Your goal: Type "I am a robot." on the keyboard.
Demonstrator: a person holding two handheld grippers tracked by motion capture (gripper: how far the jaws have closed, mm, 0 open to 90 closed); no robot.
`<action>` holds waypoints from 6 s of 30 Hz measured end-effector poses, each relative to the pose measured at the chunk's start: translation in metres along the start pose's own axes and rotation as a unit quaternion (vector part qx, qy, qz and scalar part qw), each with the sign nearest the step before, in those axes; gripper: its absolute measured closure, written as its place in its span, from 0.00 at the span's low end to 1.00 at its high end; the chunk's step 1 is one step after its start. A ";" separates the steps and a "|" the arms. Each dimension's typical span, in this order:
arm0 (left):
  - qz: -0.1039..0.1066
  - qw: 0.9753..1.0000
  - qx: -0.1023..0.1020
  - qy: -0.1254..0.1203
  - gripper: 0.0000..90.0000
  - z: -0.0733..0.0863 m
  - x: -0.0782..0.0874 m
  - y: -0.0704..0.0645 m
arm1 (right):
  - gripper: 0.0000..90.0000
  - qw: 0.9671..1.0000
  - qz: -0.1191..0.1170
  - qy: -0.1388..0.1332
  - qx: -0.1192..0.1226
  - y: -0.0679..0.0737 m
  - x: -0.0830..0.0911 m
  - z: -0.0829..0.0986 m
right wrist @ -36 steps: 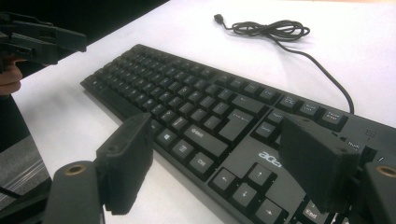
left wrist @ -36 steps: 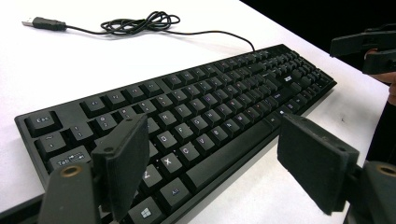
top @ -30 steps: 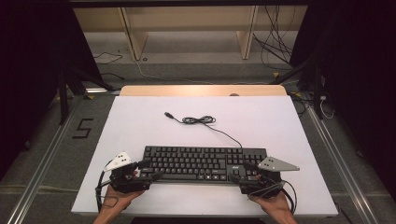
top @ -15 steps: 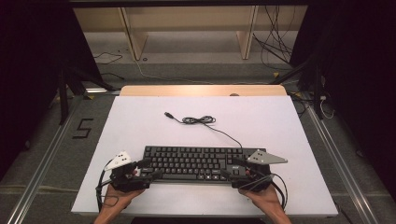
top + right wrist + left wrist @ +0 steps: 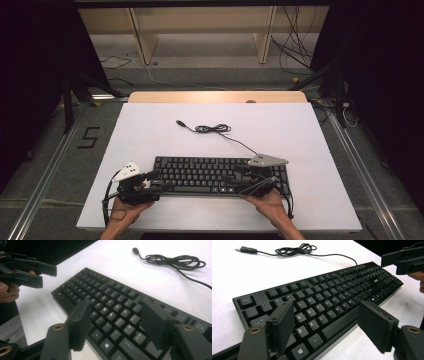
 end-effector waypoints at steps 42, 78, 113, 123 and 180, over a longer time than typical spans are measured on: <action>-0.064 0.995 0.013 0.078 0.99 0.025 0.000 0.032 | 1.00 0.997 0.030 0.073 0.018 0.011 -0.074 -0.005; -0.076 0.991 0.019 0.105 0.99 0.034 -0.005 0.042 | 1.00 0.993 0.054 0.101 0.020 0.005 -0.097 0.003; -0.076 0.991 0.022 0.108 0.99 0.036 -0.007 0.042 | 1.00 0.993 0.053 0.103 0.013 0.004 -0.097 0.005; -0.067 0.995 0.021 0.071 0.91 0.024 -0.002 0.037 | 0.98 0.995 0.041 0.094 0.011 0.010 -0.094 0.001; -0.038 0.999 0.028 -0.019 0.29 -0.003 0.004 0.026 | 1.00 0.991 -0.032 0.118 0.049 0.055 -0.080 0.029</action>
Point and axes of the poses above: each handheld gripper's, and its own axes: x roughly backward along the jaws, z roughly out of its underside, y roughly to its left, the point moved 10 cm from there along -x, roughly forward along the jaws, and after that the axes turned 9 degrees about -x, right-handed, at the moved point
